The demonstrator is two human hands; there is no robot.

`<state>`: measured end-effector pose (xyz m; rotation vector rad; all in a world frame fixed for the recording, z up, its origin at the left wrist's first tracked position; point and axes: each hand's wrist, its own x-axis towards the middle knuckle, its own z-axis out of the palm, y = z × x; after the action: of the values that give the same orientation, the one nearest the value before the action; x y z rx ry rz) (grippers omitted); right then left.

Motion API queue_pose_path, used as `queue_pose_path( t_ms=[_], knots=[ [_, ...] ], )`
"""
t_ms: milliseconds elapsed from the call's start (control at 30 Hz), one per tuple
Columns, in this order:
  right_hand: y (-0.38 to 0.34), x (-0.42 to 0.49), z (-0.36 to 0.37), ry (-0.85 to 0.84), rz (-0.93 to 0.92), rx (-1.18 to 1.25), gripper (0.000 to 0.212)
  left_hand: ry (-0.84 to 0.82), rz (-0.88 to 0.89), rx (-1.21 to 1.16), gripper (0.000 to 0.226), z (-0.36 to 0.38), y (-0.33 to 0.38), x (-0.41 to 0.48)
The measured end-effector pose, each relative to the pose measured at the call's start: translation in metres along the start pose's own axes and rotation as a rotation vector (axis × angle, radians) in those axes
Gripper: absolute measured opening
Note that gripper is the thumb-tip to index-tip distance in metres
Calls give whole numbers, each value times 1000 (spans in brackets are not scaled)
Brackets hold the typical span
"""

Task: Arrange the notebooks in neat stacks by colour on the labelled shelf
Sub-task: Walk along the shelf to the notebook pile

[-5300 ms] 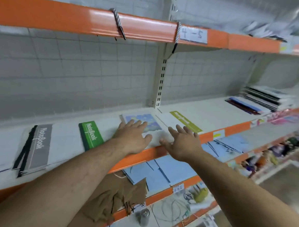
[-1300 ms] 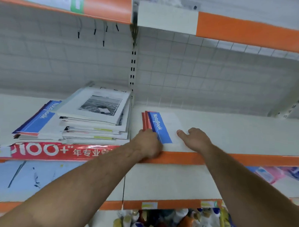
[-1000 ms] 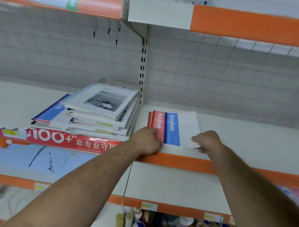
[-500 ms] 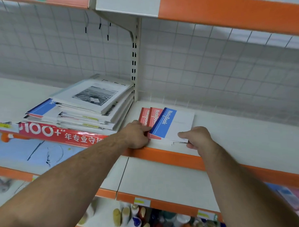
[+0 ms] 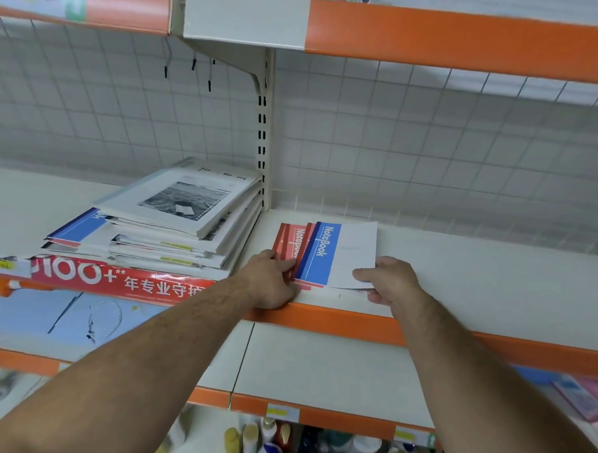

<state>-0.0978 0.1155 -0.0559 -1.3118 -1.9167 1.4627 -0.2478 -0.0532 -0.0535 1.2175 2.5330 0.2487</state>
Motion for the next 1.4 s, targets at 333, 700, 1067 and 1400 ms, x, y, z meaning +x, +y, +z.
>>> queue_pose_path(
  t_ms=[333,700,1067,1400],
  knots=[
    [0,-4,1,-8,-54,-61,27,25,0,-36,73,0,-3,1],
    [-1,-1,5,16,-21,-36,38,-27,3,-57,89,3,-2,3],
    [-2,-6,3,59,16,-57,34,-27,40,-60,86,-1,-5,0],
    [-15,-8,8,29,78,-136,19,4,5,-264,35,-7,-10,6]
  ],
)
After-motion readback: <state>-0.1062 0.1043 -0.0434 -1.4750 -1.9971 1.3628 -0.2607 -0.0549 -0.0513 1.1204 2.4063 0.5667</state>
